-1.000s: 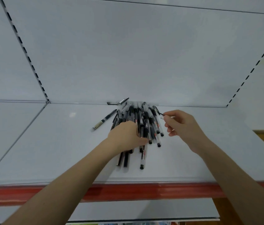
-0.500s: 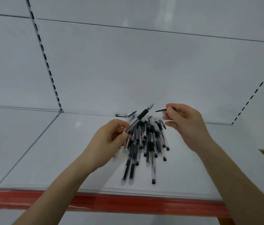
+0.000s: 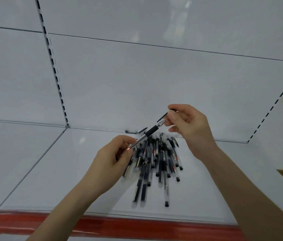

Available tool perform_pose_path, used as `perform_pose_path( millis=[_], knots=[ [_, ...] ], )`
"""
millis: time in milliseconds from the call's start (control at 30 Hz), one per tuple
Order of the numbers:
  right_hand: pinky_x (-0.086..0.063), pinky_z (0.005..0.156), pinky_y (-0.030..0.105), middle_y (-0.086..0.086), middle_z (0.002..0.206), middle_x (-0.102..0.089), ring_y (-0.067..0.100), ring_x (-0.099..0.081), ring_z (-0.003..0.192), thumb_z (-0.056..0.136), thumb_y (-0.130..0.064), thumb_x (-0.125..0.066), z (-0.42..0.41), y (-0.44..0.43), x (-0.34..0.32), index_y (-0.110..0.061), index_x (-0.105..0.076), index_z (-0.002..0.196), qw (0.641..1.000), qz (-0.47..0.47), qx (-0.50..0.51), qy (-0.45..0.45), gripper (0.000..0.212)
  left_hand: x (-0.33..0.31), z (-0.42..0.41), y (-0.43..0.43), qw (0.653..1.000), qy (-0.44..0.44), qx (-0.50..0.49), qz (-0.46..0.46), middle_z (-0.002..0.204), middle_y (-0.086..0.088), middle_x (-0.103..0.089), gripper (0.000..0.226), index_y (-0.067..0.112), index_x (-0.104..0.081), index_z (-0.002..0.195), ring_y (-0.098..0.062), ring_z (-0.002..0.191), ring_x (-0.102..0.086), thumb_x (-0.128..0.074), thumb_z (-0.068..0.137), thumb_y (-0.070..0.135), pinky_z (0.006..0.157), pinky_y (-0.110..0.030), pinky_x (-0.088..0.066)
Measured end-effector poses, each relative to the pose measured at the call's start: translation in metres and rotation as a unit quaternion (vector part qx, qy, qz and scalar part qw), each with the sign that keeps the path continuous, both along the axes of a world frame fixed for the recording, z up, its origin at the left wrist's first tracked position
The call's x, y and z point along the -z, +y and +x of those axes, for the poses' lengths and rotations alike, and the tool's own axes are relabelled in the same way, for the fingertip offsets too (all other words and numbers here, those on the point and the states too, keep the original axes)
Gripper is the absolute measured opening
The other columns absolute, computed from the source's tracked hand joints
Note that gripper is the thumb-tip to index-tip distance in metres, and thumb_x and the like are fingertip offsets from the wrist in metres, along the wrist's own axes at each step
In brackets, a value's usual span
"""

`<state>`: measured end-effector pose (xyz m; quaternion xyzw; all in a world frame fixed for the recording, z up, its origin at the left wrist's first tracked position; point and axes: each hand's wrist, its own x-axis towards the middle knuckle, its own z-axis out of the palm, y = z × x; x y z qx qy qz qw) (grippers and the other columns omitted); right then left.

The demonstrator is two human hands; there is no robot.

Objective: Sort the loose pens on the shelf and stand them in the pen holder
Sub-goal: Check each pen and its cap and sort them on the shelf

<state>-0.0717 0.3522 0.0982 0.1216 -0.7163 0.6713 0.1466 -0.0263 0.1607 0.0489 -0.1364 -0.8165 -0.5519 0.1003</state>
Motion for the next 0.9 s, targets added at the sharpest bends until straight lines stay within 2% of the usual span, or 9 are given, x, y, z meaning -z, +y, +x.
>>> perform_pose_path(
  millis=[67, 200, 333, 433, 533, 600, 700, 833, 900],
  knots=[
    [-0.052, 0.059, 0.016, -0.009, 0.065, -0.068, 0.004, -0.064, 0.063, 0.089, -0.008, -0.056, 0.002, 0.0, 0.0, -0.017, -0.062, 0.096, 1.0, 0.009, -0.003, -0.003, 0.013, 0.0, 0.0, 0.001, 1.0, 0.003, 0.001, -0.001, 0.08, -0.012, -0.063, 0.032, 0.036, -0.054, 0.088, -0.009, 0.056, -0.046, -0.051, 0.089, 0.004, 0.053, -0.011, -0.037],
    [-0.053, 0.06, 0.017, -0.006, 0.071, -0.067, 0.003, -0.064, 0.064, 0.089, -0.007, -0.057, 0.005, 0.0, 0.0, -0.013, -0.063, 0.1, 0.999, 0.029, -0.012, -0.012, 0.015, 0.0, -0.003, 0.004, 1.0, 0.013, -0.002, 0.003, 0.082, -0.012, -0.063, 0.031, 0.038, -0.053, 0.087, -0.023, 0.071, -0.054, -0.052, 0.089, 0.006, 0.056, -0.013, -0.039],
    [-0.052, 0.059, 0.015, -0.002, 0.072, -0.067, 0.003, -0.064, 0.062, 0.088, -0.005, -0.058, 0.008, -0.006, 0.003, -0.016, -0.064, 0.094, 0.999, 0.025, -0.013, -0.026, 0.013, -0.003, -0.003, 0.01, 0.999, 0.035, -0.008, 0.003, 0.073, -0.005, -0.063, 0.027, 0.038, -0.053, 0.082, -0.01, 0.061, -0.05, -0.055, 0.089, 0.011, 0.053, -0.009, -0.038],
    [-0.051, 0.059, 0.013, 0.0, 0.071, -0.066, 0.002, -0.063, 0.059, 0.087, -0.004, -0.058, 0.008, -0.01, 0.008, -0.013, -0.063, 0.093, 1.0, 0.016, -0.005, -0.026, 0.012, -0.004, -0.003, 0.014, 0.998, 0.053, -0.019, 0.003, 0.069, -0.003, -0.063, 0.032, 0.039, -0.052, 0.078, -0.016, 0.071, -0.053, -0.055, 0.089, 0.009, 0.056, -0.01, -0.039],
    [-0.052, 0.061, 0.012, 0.0, 0.071, -0.065, 0.002, -0.063, 0.057, 0.087, -0.004, -0.059, 0.009, -0.013, 0.012, -0.011, -0.062, 0.093, 0.999, 0.025, 0.002, -0.021, 0.011, 0.003, -0.004, 0.014, 0.998, 0.052, -0.026, 0.008, 0.066, 0.001, -0.061, 0.033, 0.038, -0.053, 0.077, -0.009, 0.067, -0.054, -0.055, 0.088, 0.007, 0.056, -0.008, -0.039],
    [-0.052, 0.062, 0.013, 0.0, 0.071, -0.064, 0.001, -0.063, 0.057, 0.087, -0.004, -0.059, 0.009, -0.016, 0.017, -0.01, -0.062, 0.095, 0.999, 0.04, 0.003, -0.017, 0.01, 0.01, -0.004, 0.014, 0.998, 0.049, -0.03, 0.006, 0.068, -0.002, -0.063, 0.033, 0.038, -0.053, 0.078, -0.013, 0.065, -0.053, -0.055, 0.088, 0.007, 0.055, -0.009, -0.039],
    [-0.053, 0.063, 0.014, 0.001, 0.073, -0.064, 0.002, -0.064, 0.059, 0.087, -0.004, -0.059, 0.007, -0.017, 0.023, -0.01, -0.061, 0.096, 0.998, 0.056, -0.011, -0.027, 0.011, 0.019, -0.002, 0.013, 0.998, 0.041, -0.039, 0.0, 0.068, -0.003, -0.063, 0.03, 0.037, -0.053, 0.079, -0.009, 0.059, -0.048, -0.055, 0.089, 0.008, 0.051, -0.01, -0.037],
    [-0.054, 0.062, 0.016, 0.0, 0.075, -0.068, 0.003, -0.065, 0.062, 0.088, -0.01, -0.058, 0.003, -0.007, 0.034, -0.01, -0.062, 0.101, 0.993, 0.087, -0.026, -0.077, 0.013, 0.022, -0.005, 0.007, 0.995, 0.039, -0.054, -0.08, 0.071, -0.004, -0.064, 0.016, 0.027, -0.057, 0.084, -0.016, 0.057, -0.053, -0.054, 0.09, 0.014, 0.055, -0.021, -0.042],
    [-0.051, 0.057, 0.014, -0.002, 0.072, -0.068, 0.0, -0.063, 0.057, 0.089, -0.02, -0.059, 0.002, 0.004, 0.039, -0.009, -0.064, 0.099, 0.982, 0.165, 0.027, -0.089, 0.016, 0.026, -0.013, -0.006, 0.982, 0.045, -0.104, -0.151, 0.079, -0.005, -0.061, 0.01, 0.016, -0.059, 0.093, -0.02, 0.067, -0.057, -0.049, 0.092, 0.014, 0.06, -0.027, -0.041]
  ],
)
